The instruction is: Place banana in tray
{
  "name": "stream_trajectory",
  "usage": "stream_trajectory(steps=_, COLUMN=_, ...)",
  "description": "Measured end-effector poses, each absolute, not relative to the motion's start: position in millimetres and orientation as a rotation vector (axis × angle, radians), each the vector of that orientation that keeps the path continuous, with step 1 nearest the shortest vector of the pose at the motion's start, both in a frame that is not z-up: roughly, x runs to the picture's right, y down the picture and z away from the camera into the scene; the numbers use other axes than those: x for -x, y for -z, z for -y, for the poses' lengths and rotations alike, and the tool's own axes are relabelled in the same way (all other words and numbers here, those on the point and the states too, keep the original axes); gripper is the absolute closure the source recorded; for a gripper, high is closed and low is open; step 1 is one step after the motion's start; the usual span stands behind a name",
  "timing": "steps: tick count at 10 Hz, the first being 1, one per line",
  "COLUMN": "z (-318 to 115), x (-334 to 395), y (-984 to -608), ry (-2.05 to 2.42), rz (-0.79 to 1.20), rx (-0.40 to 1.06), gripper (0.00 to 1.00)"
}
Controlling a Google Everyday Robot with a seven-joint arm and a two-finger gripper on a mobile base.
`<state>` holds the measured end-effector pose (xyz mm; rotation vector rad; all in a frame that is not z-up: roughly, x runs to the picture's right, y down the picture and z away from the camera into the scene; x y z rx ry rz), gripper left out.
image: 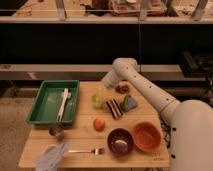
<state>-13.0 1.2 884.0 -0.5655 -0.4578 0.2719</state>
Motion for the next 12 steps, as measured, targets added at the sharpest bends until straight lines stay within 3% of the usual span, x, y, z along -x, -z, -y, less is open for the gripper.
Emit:
stream_trajectory(steps=1, z=-1, x=16, y=-884, ry=-0.271, rz=0.461, rx=0.572, gripper=0.21)
stream_trajectory(steps=2, z=-2, x=22, y=-884, ry=-0.267, rz=0.464, rx=0.583, gripper=0.28)
stream_trajectory(steps=7, z=-9, x=33, y=-884, ry=-0.244, rz=0.467, rx=0.607, gripper=0.77)
stream_trajectory(steps=9, z=-6, x=37, y=-873, ry=-0.241, rz=0.555, rx=0.644, gripper=0.98)
stream_trajectory(steps=12, z=18, x=38, y=-837, ry=-0.215, rz=0.621, rx=0.613, gripper=1.00)
